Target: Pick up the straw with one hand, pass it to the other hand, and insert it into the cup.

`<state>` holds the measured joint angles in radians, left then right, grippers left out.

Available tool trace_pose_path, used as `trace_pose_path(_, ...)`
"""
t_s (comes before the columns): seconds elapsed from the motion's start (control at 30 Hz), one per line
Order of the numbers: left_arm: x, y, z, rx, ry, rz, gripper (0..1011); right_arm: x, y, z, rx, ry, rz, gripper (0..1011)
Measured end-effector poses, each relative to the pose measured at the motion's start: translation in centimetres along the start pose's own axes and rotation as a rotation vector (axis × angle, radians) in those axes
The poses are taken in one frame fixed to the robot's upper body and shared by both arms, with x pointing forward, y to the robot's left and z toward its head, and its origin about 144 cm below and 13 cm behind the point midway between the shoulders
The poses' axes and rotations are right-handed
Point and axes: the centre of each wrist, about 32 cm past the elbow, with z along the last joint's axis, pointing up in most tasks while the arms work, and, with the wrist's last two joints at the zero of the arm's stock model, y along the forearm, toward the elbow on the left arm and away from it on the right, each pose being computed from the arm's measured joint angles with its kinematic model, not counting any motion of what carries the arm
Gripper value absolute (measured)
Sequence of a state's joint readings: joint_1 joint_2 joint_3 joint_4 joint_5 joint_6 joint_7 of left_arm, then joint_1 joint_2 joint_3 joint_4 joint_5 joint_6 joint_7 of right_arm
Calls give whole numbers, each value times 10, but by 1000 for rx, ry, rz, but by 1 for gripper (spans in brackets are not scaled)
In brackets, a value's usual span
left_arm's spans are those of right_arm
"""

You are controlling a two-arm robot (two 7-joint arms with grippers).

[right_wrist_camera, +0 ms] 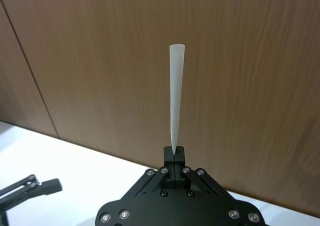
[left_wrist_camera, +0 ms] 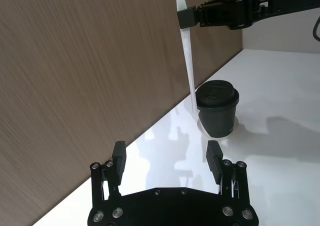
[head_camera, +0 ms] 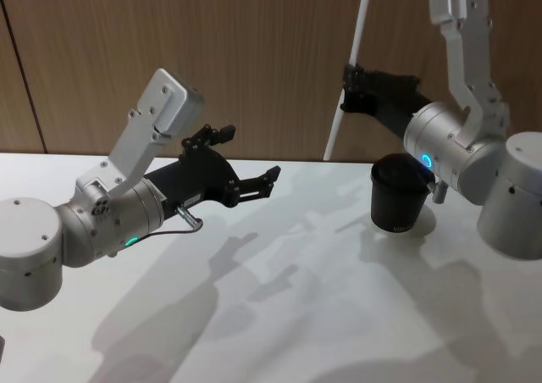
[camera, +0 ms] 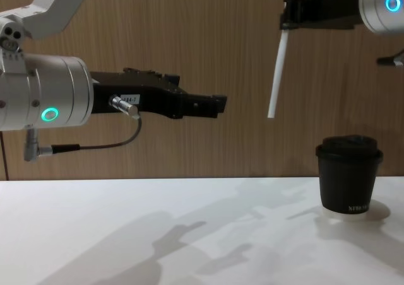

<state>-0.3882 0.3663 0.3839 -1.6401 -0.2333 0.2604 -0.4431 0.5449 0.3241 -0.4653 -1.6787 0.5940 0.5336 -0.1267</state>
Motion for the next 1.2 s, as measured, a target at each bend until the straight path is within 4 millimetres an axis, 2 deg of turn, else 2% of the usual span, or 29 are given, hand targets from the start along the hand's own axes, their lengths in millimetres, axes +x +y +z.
trace_pose_path(1.2,0,0,0,0,0,0,1003,36,-3,-12,-6,-23,-150,0)
